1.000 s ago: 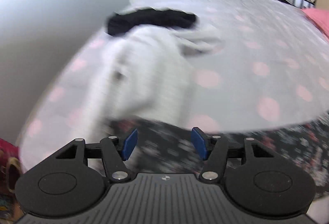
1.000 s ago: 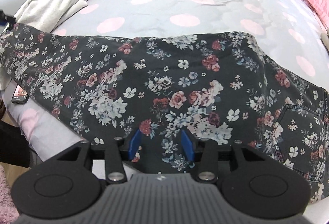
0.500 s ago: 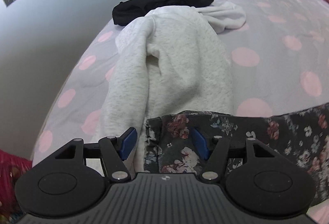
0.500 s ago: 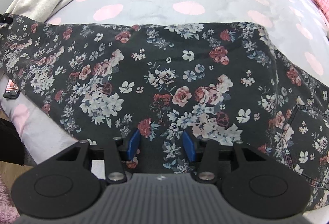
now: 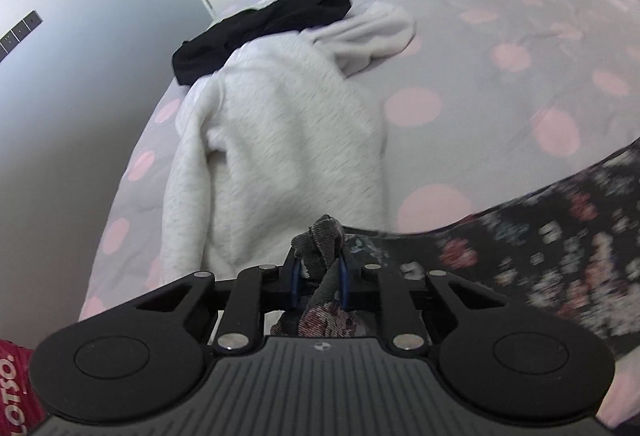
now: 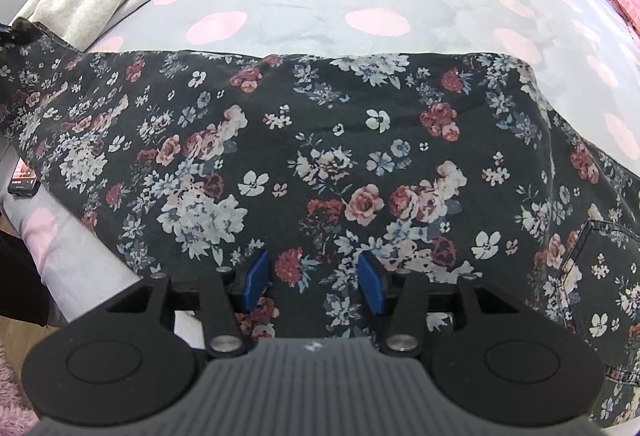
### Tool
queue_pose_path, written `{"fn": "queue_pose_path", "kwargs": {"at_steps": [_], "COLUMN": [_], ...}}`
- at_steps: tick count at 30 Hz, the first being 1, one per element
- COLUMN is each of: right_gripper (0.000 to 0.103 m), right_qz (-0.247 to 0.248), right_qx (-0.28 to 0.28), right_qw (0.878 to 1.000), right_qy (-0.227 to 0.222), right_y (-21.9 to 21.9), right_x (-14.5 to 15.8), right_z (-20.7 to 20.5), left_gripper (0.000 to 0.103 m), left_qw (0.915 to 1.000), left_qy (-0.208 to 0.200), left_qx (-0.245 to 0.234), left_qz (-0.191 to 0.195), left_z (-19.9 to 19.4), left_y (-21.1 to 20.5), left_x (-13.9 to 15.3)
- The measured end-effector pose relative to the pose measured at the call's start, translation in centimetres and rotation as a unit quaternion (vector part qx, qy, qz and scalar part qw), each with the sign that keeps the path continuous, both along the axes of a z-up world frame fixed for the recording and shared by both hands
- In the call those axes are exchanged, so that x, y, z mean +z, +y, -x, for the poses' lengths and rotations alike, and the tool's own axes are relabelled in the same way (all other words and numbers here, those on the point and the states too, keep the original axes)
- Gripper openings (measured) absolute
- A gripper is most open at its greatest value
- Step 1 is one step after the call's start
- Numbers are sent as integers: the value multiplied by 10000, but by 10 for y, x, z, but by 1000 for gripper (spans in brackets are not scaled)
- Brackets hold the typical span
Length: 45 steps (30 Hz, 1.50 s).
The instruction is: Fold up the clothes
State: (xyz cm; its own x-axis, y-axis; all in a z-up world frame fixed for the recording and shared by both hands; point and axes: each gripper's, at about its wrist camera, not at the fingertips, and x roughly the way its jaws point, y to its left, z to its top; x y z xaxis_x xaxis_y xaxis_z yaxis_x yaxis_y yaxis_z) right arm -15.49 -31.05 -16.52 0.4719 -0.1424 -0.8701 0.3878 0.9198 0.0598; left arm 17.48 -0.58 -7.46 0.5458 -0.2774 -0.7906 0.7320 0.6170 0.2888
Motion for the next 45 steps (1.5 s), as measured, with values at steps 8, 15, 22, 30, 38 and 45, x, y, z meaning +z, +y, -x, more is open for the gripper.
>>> {"fn": "queue_pose_path", "kwargs": {"at_steps": [8,15,22,30,38,45], "right_gripper": [53,53,53,53,53,55], "right_qz": [117,134,-69,-134,-575,-711], "right_qx": [-117,-550,-803,-867,-842,-805], "right_qw": [9998,9982,9967,9960,9921,9918], "right_qy": [-146,-175,-112,-154,-734,-691], "right_y": [-2,-16,-27,-31,-30,-27], "right_x": [14,22,19,20,32,32], "right_z": [4,19,33,37,37,19], "left_gripper": [15,15,16,41,50,52], "left_qw": [9925,9771,9724,9597,9763,9903], "left_qy": [112,150,931,1889,1035,766], "left_qx": [-1130,-2110,-2106,-1923,-1797,-1149], "left_qz": [446,221,366,790,616,161], "left_z": [99,199,233,231,196,151], "left_y": [-88,-171,-215,-215,-162,-105], "left_x": [69,49,-13,-33,7,-4]}}
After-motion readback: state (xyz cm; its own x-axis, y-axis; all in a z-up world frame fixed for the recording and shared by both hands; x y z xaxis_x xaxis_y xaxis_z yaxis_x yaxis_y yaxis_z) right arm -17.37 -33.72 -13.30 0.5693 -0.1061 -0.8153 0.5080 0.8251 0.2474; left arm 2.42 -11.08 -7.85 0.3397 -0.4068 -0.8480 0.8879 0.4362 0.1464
